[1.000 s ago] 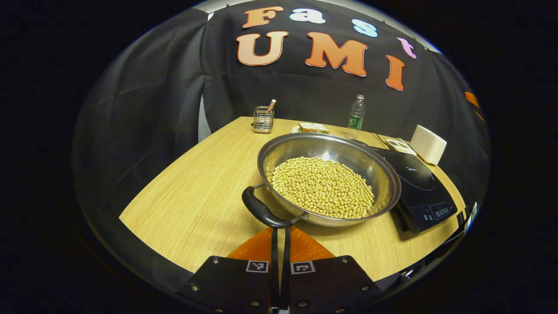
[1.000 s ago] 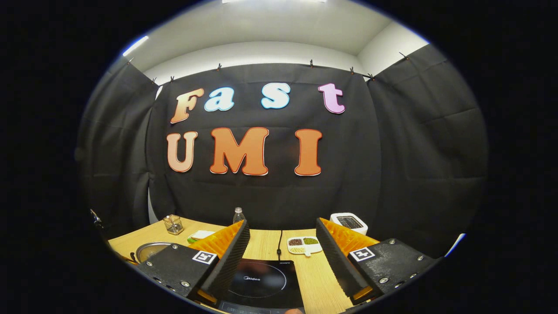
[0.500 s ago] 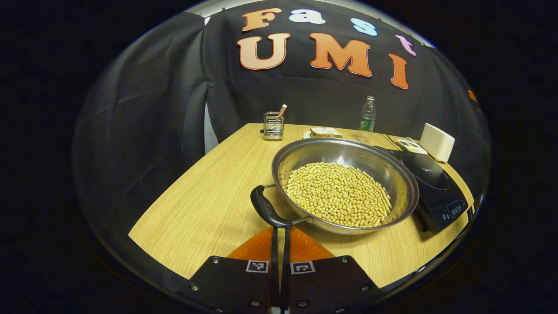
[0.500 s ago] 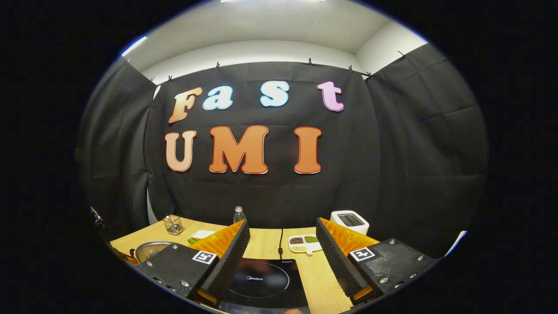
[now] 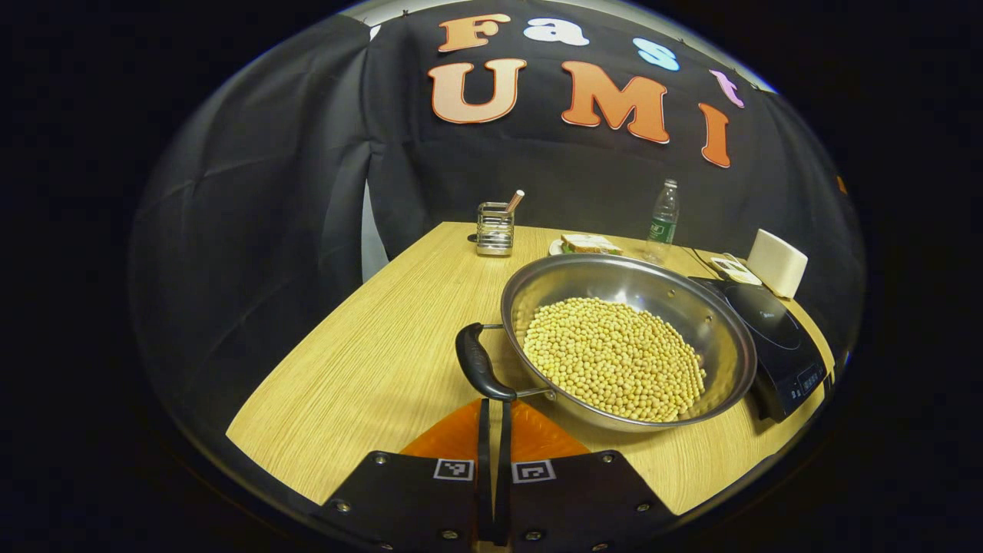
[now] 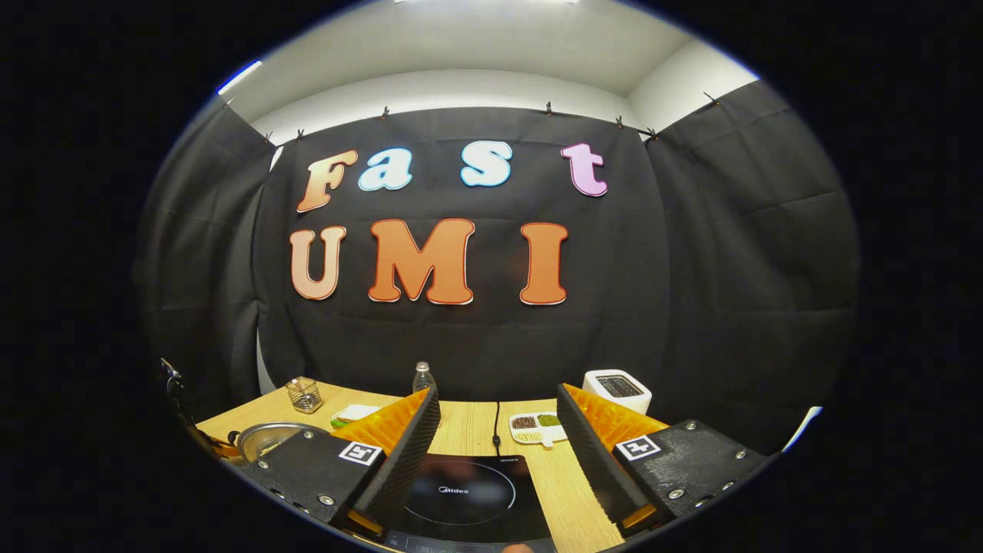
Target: First push the handle of the pot to place it horizontally, then grasp the pot with both hands and set it on the induction cooktop.
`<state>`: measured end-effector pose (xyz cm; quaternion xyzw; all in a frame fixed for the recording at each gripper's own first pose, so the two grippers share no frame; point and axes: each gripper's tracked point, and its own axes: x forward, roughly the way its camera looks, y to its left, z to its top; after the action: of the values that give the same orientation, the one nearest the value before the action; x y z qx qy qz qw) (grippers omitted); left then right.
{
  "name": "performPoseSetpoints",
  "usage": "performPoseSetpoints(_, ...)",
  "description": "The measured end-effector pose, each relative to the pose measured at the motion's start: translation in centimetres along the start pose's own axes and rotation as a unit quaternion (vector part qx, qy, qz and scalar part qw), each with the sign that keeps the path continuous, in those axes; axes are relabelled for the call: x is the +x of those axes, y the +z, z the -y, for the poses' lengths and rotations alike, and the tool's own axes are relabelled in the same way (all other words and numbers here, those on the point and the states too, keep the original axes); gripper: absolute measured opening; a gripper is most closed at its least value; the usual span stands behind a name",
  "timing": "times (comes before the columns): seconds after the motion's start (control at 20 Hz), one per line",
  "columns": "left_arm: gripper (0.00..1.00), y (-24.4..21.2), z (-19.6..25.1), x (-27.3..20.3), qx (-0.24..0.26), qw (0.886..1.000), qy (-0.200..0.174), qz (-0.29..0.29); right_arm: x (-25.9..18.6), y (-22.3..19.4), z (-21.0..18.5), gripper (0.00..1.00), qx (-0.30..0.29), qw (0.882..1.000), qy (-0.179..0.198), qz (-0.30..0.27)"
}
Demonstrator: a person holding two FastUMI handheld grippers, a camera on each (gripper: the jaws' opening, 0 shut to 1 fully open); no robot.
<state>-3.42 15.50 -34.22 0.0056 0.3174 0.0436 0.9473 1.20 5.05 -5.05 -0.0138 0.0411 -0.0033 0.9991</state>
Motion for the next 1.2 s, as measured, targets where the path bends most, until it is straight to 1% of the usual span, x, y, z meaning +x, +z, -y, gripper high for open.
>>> performPoseSetpoints(0.05,0.03,0.2,-0.3,0.1,0.0,1.0,-0.002,0.002,0.1,-0.1,-0.2,0.95,0.001,1.0,0.0,-0.001)
performPoseSetpoints(0.15,0.03,0.4,-0.7,0.7,-0.001,1.0,-0.005,0.003,0.3,-0.2,-0.5,0.95,0.0,1.0,0.0,-0.003)
performPoseSetpoints(0.2,0.03,0.6,-0.9,1.1,-0.002,1.0,-0.006,0.002,0.4,-0.4,-0.7,1.0,-0.001,1.0,0.0,-0.004)
performPoseSetpoints(0.35,0.03,1.2,-1.5,2.1,0.002,1.0,-0.009,0.003,0.6,-0.6,-1.0,1.0,-0.002,1.0,-0.002,-0.006)
performPoseSetpoints(0.4,0.03,1.2,-1.7,2.4,0.003,1.0,-0.01,0.003,0.6,-0.6,-1.0,0.95,-0.001,1.0,-0.002,-0.007)
performPoseSetpoints(0.45,0.03,1.4,-1.7,2.6,0.005,1.0,-0.011,0.002,0.7,-0.6,-1.0,1.0,-0.001,1.0,-0.004,-0.007)
performPoseSetpoints(0.5,0.03,1.5,-1.8,2.8,0.007,1.0,-0.012,0.003,0.8,-0.7,-1.1,0.95,0.0,1.0,-0.005,-0.007)
performPoseSetpoints(0.75,0.03,2.5,-2.5,4.6,0.011,1.0,-0.015,0.005,1.1,-1.2,-1.3,0.95,0.0,1.0,-0.011,-0.011)
performPoseSetpoints(0.8,0.03,2.6,-2.6,4.9,0.016,1.0,-0.015,0.006,1.3,-1.3,-1.5,1.0,-0.001,1.0,-0.012,-0.013)
performPoseSetpoints(0.85,0.03,2.7,-2.7,5.2,0.021,1.0,-0.015,0.006,1.4,-1.4,-1.6,1.0,-0.001,1.0,-0.012,-0.015)
performPoseSetpoints(0.9,0.02,2.7,-2.7,5.3,0.024,1.0,-0.016,0.007,1.4,-1.6,-1.7,0.95,-0.001,1.0,-0.012,-0.016)
performPoseSetpoints(1.2,0.02,3.0,-2.8,6.8,0.026,0.999,-0.027,0.006,1.9,-2.0,-2.8,0.95,-0.002,1.0,-0.011,-0.021)
